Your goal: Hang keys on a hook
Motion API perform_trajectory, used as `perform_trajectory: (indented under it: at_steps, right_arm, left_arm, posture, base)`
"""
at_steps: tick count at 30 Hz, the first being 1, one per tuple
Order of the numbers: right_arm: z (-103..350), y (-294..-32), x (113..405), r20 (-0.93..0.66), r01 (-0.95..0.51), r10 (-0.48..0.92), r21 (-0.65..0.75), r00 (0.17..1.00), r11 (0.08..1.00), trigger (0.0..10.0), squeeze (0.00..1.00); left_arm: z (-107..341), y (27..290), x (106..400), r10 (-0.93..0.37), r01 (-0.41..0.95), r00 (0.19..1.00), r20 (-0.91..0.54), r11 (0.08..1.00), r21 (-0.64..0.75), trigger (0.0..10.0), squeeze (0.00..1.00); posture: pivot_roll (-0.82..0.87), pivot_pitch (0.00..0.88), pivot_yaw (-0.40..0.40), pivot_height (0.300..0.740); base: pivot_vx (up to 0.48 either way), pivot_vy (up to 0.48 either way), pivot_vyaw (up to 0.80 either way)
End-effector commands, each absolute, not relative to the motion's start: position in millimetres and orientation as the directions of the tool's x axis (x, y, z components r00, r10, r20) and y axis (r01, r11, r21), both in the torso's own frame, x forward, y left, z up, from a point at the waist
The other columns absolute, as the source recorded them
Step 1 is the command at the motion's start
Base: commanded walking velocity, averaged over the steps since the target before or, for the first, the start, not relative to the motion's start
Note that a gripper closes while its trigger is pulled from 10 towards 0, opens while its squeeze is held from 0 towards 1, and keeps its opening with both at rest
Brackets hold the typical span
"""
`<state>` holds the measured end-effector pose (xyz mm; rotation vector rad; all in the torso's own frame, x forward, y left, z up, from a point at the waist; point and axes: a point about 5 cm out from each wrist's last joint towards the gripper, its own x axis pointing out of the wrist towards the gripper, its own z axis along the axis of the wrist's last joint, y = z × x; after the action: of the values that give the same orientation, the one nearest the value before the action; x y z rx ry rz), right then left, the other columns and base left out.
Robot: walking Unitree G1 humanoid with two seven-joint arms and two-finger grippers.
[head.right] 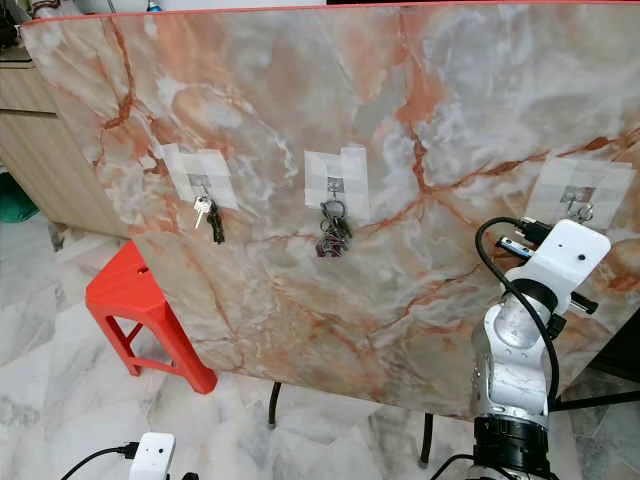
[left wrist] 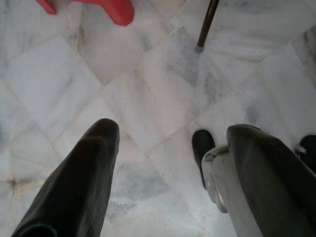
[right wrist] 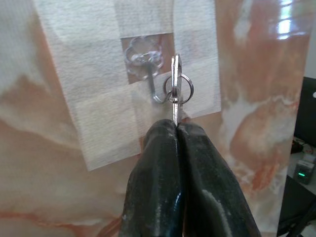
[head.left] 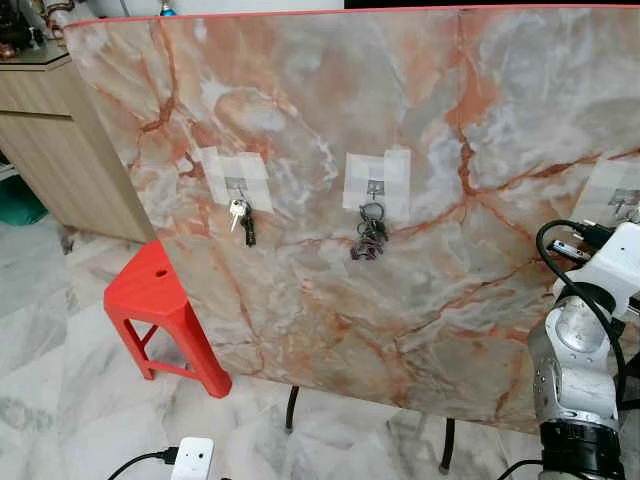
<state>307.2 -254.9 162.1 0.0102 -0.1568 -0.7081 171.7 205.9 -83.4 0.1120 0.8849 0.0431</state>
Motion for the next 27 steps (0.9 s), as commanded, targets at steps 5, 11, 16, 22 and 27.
perform_trajectory:
  at_steps: [5, 11, 16, 22, 27]
  right_arm:
    - [166, -249, 312, 0.149, 0.621, -0.624, 0.077, 0.767, 0.780, 10.0, 0.00]
    - [162, -247, 311, 0.134, 0.605, -0.608, 0.065, 0.782, 0.793, 10.0, 0.00]
    - [157, -243, 312, 0.112, 0.590, -0.591, 0.037, 0.799, 0.806, 10.0, 0.00]
    - [154, -241, 310, 0.099, 0.581, -0.580, 0.011, 0.809, 0.814, 10.0, 0.00]
    - [149, -241, 306, 0.089, 0.584, -0.580, -0.026, 0.810, 0.812, 10.0, 0.00]
  left_arm:
    - [-83, 211, 171, 0.098, 0.007, 0.622, -0.777, 0.991, 0.131, 10.0, 0.00]
    - [-83, 211, 171, 0.098, 0.007, 0.622, -0.777, 0.991, 0.131, 10.0, 0.00]
    - [-83, 211, 171, 0.098, 0.005, 0.622, -0.777, 0.992, 0.129, 10.0, 0.00]
    - [-83, 211, 171, 0.099, 0.004, 0.622, -0.777, 0.992, 0.130, 10.0, 0.00]
    - [-83, 211, 171, 0.099, 0.002, 0.622, -0.777, 0.992, 0.128, 10.0, 0.00]
  posture:
    - [-0.05, 0.000, 0.067, 0.727]
    - [-0.05, 0.000, 0.068, 0.727]
    - [-0.05, 0.000, 0.067, 0.727]
    - [-0.05, 0.000, 0.067, 0.727]
    - [-0.05, 0.000, 0.067, 0.727]
  base:
    - [0.000, 0.000, 0.00]
    - [0.000, 0.000, 0.00]
    - [0.000, 0.000, 0.00]
    - [0.000, 0.000, 0.00]
    - [0.000, 0.000, 0.00]
